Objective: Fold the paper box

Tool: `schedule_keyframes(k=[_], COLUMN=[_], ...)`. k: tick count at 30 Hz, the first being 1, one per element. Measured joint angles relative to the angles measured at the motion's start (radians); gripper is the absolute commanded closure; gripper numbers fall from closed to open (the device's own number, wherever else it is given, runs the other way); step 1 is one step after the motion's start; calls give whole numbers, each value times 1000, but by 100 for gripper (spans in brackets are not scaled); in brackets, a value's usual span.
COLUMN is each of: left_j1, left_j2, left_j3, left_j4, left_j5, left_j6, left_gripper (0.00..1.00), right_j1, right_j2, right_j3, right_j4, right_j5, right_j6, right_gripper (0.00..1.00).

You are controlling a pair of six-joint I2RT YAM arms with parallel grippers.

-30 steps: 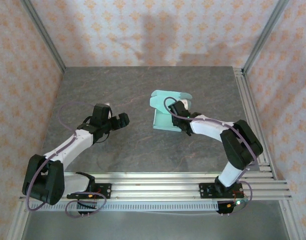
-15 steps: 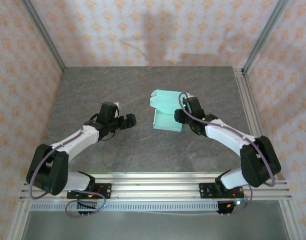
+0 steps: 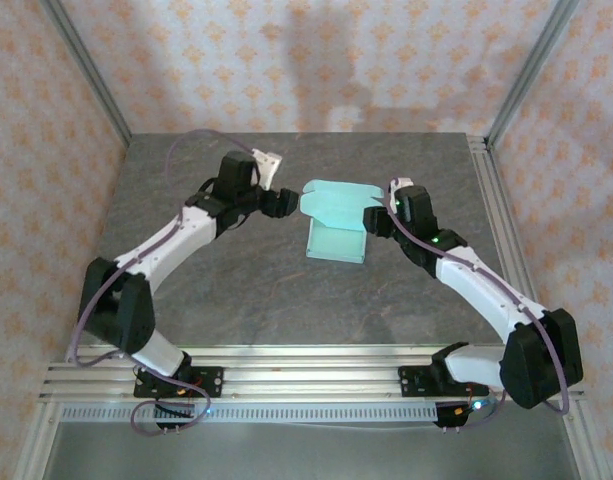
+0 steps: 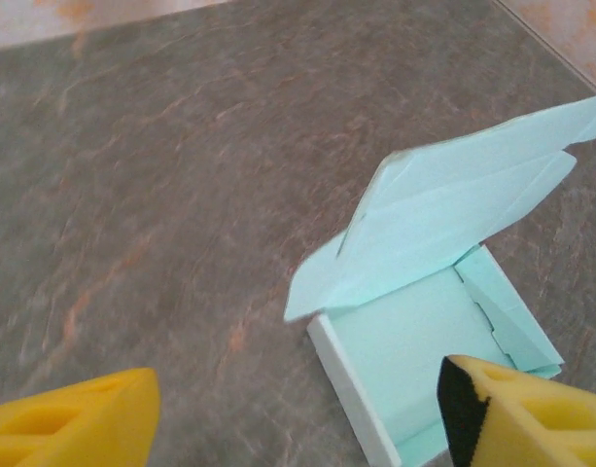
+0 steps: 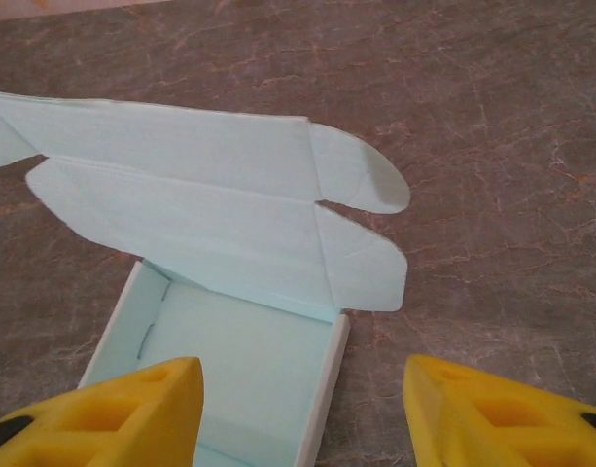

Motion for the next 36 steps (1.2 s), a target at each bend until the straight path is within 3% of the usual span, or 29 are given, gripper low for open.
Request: schedule_keyframes(k=[11, 18, 22, 25, 30, 36], left_j1=[-3, -20, -24, -26, -26, -26], left_j2=[363, 507, 518, 518, 516, 464], left_j3=[443, 583, 599, 608, 607, 555], left_j4=[-327, -473, -505, -515, -544, -565], left_j5=[139, 138, 146, 156, 169, 168], left_j6=[357, 468, 490, 498, 519, 538], left_gripper=[26, 59, 73, 76, 90, 92], right_j1=[0, 0, 0, 0, 0, 0], right_j2=[1, 11, 14, 23, 29, 29], right_j3=[-1, -3, -5, -5, -5, -5], right_j4=[-5, -13, -15, -15, -15, -15], right_j5=[-37, -36, -35, -32, -32, -32], right_j6=[-7, -11, -15, -20, -26, -50], right_gripper=[44, 44, 44, 44, 44, 43])
